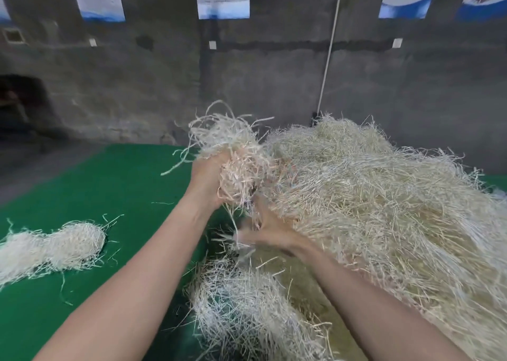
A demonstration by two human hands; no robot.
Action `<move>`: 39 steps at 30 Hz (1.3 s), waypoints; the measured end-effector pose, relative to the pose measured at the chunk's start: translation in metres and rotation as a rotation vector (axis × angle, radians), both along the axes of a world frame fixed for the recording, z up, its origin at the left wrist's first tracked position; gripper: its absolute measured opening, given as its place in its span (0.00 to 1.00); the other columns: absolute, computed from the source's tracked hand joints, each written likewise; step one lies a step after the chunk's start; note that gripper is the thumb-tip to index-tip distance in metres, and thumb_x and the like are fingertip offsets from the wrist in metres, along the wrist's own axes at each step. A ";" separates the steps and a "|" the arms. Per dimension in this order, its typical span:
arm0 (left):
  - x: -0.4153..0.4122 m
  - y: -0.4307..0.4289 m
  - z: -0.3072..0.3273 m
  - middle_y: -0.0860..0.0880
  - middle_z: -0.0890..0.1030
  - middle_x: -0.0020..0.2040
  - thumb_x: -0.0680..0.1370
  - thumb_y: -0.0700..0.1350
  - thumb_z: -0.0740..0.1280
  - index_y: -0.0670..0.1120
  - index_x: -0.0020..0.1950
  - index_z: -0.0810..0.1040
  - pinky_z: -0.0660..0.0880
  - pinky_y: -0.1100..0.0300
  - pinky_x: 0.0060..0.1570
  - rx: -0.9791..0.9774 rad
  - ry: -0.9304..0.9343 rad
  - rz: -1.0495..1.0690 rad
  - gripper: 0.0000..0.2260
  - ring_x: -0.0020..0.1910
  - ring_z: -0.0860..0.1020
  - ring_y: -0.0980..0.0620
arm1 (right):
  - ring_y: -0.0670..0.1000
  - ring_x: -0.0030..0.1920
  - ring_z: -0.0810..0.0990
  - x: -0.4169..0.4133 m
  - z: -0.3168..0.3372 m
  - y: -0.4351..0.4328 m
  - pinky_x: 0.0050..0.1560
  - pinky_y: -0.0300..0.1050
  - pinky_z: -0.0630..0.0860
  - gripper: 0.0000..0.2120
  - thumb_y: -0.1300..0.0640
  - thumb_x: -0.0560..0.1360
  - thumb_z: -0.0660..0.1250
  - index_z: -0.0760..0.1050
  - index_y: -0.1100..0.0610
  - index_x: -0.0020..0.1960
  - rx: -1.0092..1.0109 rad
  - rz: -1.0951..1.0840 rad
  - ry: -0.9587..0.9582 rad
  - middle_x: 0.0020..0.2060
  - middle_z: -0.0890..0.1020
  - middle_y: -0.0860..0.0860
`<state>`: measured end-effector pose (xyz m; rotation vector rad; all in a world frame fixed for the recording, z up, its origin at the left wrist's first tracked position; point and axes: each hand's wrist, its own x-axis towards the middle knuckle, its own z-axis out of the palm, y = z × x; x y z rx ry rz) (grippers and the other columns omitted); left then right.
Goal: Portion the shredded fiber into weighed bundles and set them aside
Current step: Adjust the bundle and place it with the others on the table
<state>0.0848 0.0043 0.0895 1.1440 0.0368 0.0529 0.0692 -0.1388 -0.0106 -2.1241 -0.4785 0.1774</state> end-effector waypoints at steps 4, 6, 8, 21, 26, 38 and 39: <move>0.005 -0.005 0.023 0.53 0.81 0.51 0.68 0.32 0.72 0.44 0.57 0.78 0.76 0.68 0.49 0.676 -0.663 0.400 0.19 0.48 0.79 0.58 | 0.54 0.52 0.80 -0.003 -0.073 -0.001 0.67 0.57 0.68 0.12 0.51 0.82 0.55 0.73 0.57 0.49 -0.757 -0.036 -0.205 0.49 0.81 0.59; 0.010 -0.003 0.028 0.54 0.78 0.54 0.66 0.33 0.73 0.46 0.57 0.78 0.69 0.76 0.53 0.853 -0.861 0.474 0.21 0.51 0.75 0.59 | 0.57 0.53 0.80 -0.007 -0.101 -0.026 0.63 0.58 0.72 0.16 0.51 0.82 0.52 0.71 0.60 0.58 -0.935 -0.063 -0.253 0.53 0.79 0.62; 0.012 -0.005 0.027 0.56 0.75 0.55 0.66 0.32 0.74 0.46 0.60 0.77 0.64 0.81 0.53 0.911 -0.857 0.465 0.24 0.53 0.72 0.61 | 0.55 0.53 0.78 -0.015 -0.104 -0.036 0.60 0.54 0.74 0.11 0.59 0.81 0.54 0.70 0.57 0.60 -0.951 -0.046 -0.124 0.53 0.78 0.58; -0.083 0.000 0.010 0.54 0.85 0.46 0.62 0.40 0.72 0.36 0.63 0.72 0.74 0.76 0.38 0.386 -0.337 -0.172 0.30 0.44 0.80 0.65 | 0.51 0.23 0.78 -0.050 0.079 -0.008 0.19 0.40 0.73 0.25 0.49 0.81 0.55 0.78 0.59 0.32 1.191 -0.361 0.516 0.21 0.78 0.52; -0.122 0.027 -0.036 0.57 0.81 0.48 0.65 0.35 0.74 0.50 0.62 0.72 0.72 0.74 0.44 0.761 -0.350 -0.248 0.27 0.48 0.80 0.63 | 0.60 0.50 0.82 -0.113 0.024 0.006 0.50 0.59 0.79 0.44 0.29 0.57 0.71 0.76 0.64 0.56 1.436 -0.371 0.985 0.52 0.80 0.67; -0.186 0.065 -0.172 0.56 0.64 0.73 0.68 0.58 0.72 0.69 0.70 0.56 0.70 0.46 0.63 0.085 0.251 -0.446 0.36 0.69 0.68 0.49 | 0.63 0.38 0.81 -0.195 -0.083 0.028 0.40 0.63 0.79 0.13 0.53 0.75 0.65 0.76 0.64 0.48 1.383 -0.724 0.889 0.35 0.82 0.64; -0.190 0.064 -0.173 0.55 0.69 0.70 0.72 0.60 0.66 0.70 0.69 0.60 0.74 0.44 0.57 0.010 0.332 -0.469 0.27 0.65 0.73 0.48 | 0.61 0.40 0.80 -0.196 -0.084 0.031 0.41 0.61 0.79 0.13 0.52 0.75 0.64 0.74 0.62 0.50 1.327 -0.685 0.857 0.39 0.82 0.63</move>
